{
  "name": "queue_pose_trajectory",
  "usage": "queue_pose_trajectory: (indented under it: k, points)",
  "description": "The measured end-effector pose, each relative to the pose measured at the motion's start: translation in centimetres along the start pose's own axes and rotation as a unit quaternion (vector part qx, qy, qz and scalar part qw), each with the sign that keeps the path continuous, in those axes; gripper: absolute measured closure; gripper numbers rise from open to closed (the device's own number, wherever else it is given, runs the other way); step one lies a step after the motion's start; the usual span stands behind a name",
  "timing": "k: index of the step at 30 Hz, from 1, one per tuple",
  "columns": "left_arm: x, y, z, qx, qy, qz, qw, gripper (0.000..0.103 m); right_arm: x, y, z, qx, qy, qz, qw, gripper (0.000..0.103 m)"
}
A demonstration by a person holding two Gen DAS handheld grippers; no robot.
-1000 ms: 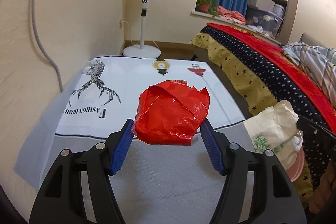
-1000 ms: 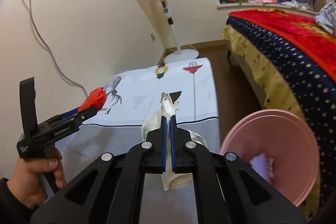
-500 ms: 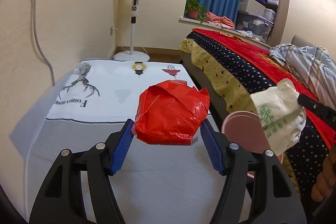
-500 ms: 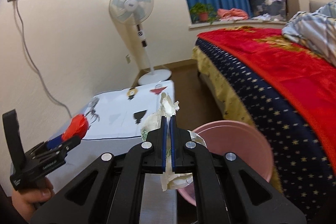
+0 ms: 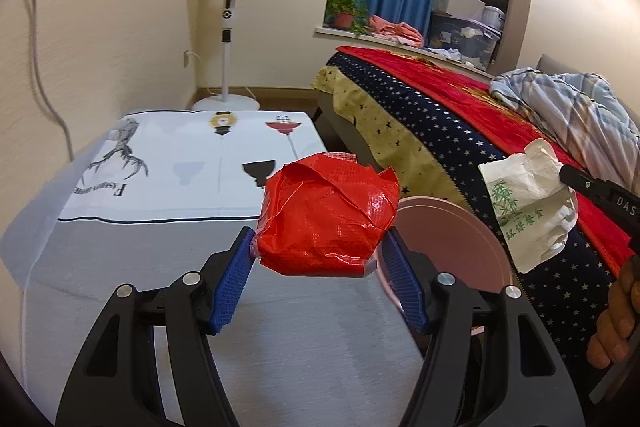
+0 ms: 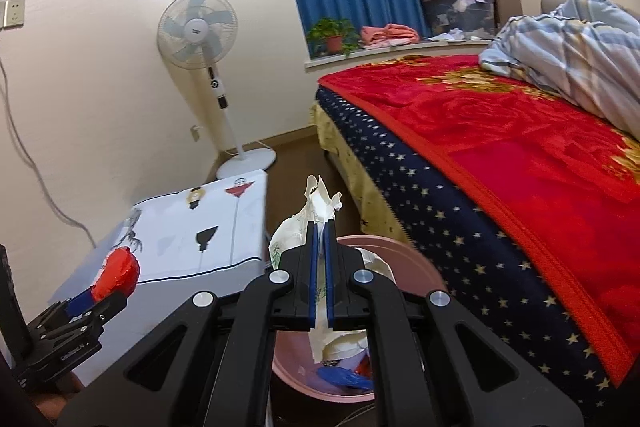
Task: Collect trash
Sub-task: 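Carry the red bag in the left tool and white bag in the right tool over the bin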
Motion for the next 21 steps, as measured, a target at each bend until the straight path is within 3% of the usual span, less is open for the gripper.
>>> queue_pose_trajectory:
  k: [21]
  points:
    - [4.4, -5.3, 0.0, 0.001, 0.008, -0.032, 0.9995, 0.040, 1.4, -2.6, -0.1, 0.010, 0.004, -0.038, 0.999, 0.100]
Point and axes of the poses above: each gripper's, at about its wrist camera, not at the fingertips, and x roughly the way its jaws point, y to its left, z to its top, the point moved 4 cm from there along x, roughly the way its jaws point, and after that the axes turned 8 degrees about -z, right-handed, at the moved point
